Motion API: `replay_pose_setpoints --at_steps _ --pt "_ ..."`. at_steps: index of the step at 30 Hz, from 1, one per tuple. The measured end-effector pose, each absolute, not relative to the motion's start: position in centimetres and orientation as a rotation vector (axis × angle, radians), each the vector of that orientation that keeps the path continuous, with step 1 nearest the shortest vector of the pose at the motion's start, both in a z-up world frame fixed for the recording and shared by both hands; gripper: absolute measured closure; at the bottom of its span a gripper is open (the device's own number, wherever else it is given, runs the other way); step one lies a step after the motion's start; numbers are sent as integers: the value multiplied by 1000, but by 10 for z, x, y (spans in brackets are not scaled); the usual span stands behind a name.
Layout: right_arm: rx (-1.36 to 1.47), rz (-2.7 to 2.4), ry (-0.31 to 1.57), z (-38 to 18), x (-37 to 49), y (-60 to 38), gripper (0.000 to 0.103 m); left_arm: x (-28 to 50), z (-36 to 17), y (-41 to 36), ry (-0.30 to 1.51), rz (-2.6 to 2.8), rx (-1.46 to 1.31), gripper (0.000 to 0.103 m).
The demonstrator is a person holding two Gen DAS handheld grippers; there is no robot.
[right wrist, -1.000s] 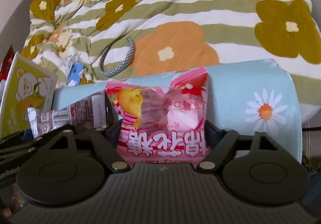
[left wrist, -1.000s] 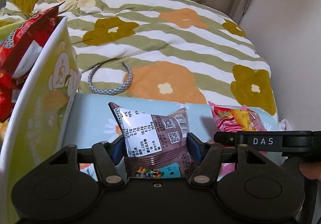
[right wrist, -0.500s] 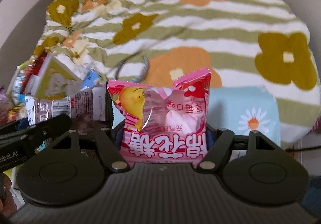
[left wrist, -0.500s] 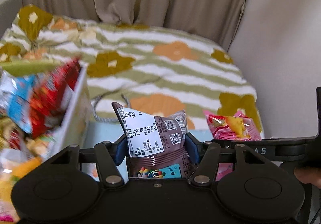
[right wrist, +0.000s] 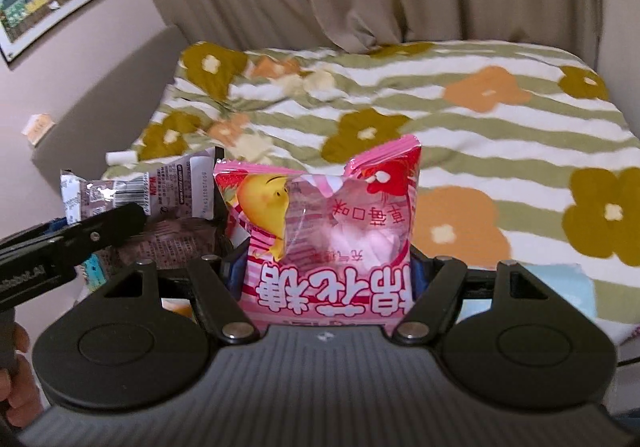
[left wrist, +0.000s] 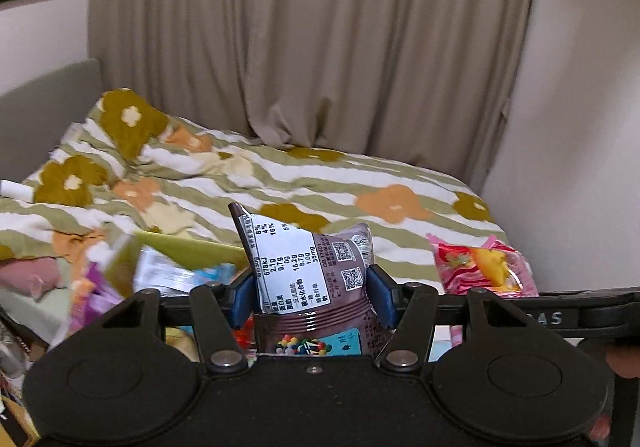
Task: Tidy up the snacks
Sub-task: 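Carry both bags over the box and open both tools to drop them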
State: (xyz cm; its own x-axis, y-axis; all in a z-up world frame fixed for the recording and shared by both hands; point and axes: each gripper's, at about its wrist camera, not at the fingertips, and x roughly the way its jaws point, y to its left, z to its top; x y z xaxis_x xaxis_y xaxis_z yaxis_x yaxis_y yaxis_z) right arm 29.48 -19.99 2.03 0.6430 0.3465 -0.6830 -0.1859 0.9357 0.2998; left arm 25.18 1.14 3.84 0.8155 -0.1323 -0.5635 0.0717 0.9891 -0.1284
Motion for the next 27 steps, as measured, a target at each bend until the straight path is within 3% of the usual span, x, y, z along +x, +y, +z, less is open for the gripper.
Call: replay_pose_setpoints --at_steps 7,9,13,27 --pt "207 334 814 29 301 -130 16 274 35 70 613 -75 -90 41" --pt "204 335 821 27 303 -112 16 284 26 83 642 -90 -86 37" --pt "200 321 841 20 307 -86 16 290 11 102 678 -43 -62 1" --pt "165 287 862 21 290 -40 15 256 11 152 692 -84 -48 0"
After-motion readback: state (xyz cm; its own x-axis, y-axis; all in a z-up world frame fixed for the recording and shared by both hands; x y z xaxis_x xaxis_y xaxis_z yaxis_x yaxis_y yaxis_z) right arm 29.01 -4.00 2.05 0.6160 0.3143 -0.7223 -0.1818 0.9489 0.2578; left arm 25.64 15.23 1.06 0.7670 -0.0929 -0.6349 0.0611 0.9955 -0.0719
